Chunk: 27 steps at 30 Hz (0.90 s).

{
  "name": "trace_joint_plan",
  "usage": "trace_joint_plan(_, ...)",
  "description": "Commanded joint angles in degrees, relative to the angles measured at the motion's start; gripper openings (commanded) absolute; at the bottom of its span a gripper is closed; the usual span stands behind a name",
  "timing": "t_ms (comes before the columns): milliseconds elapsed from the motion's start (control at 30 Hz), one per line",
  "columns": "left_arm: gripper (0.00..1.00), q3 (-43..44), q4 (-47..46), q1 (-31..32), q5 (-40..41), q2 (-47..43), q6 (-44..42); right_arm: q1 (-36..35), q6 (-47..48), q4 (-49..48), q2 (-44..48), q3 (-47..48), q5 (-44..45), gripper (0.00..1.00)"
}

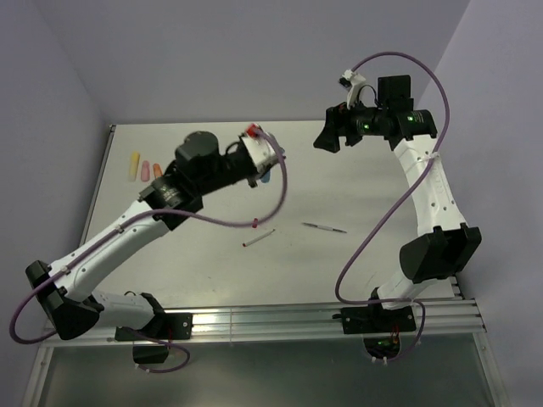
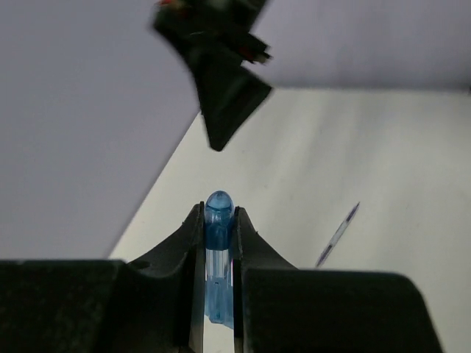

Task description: Insert the pens into the pen caps

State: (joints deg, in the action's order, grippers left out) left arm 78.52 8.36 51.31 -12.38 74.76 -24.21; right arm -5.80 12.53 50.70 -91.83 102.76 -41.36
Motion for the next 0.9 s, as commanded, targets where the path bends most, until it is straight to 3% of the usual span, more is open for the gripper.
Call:
trace_joint_plan(0, 0.0, 4.6, 0.3, -6.6, -5.7, -1.4, 23.7, -0.2, 2.5, -4.6, 2.6, 5.4, -0.5, 0.9)
trace_joint_plan(67, 0.0, 3.1, -3.2, -8.4, -6.0, -3.8, 27.5, -0.1, 2.1, -7.3, 3.2, 5.6, -6.0, 1.0)
trace_joint_plan(100, 0.0, 1.7, -5.4, -10.2, -7.6, -4.9, 28.9, -0.1, 0.8, -9.3, 3.4, 3.9, -7.7, 1.0)
trace_joint_plan(200, 0.0, -1.3, -11.5, -13.9, -8.2, -8.1, 37.4, -0.1, -8.2, -23.7, 5.1, -4.1, -17.1, 1.0)
trace_joint_plan(233, 0.0, -1.4, -12.2, -15.0, -9.1, -8.5, 39.7, -0.2, -17.0, -27.9, 5.1, -5.9, -18.6, 1.0)
trace_joint_plan(300, 0.0, -0.8, -13.5, -19.3, -13.0, -9.2, 46.4, -0.3, -24.5, -40.9, 5.2, -10.7, -27.3, 1.0)
trace_joint_plan(333, 0.0, -0.6, -13.6, -20.6, -14.1, -9.5, 47.8, -0.3, -32.9, -51.8, 5.7, -12.6, -29.5, 1.0)
trace_joint_plan(433, 0.0, 2.4, -10.8, -23.2, -14.2, -9.0, 51.5, -2.2, -48.3, -77.2, 11.9, -25.3, -27.3, 0.99)
trace_joint_plan(467, 0.0, 4.1, -10.3, -24.2, -17.8, -8.2, 52.2, -3.2, -48.3, -79.5, 13.9, -30.1, -25.9, 0.99)
trace_joint_plan(567, 0.0, 4.4, -12.8, -25.7, -23.4, -7.7, 55.4, -8.2, -45.0, -79.5, 16.5, -31.5, -25.6, 0.99)
trace_joint_plan(700, 0.0, 0.8, -23.6, -28.2, -31.6, -7.6, 65.1, -13.0, -45.3, -79.6, 16.6, -31.9, -26.0, 0.98)
trace_joint_plan(867, 0.0, -3.4, -30.9, -32.1, -32.9, -7.5, 74.3, -14.4, -44.8, -79.9, 18.1, -33.6, -24.9, 0.98)
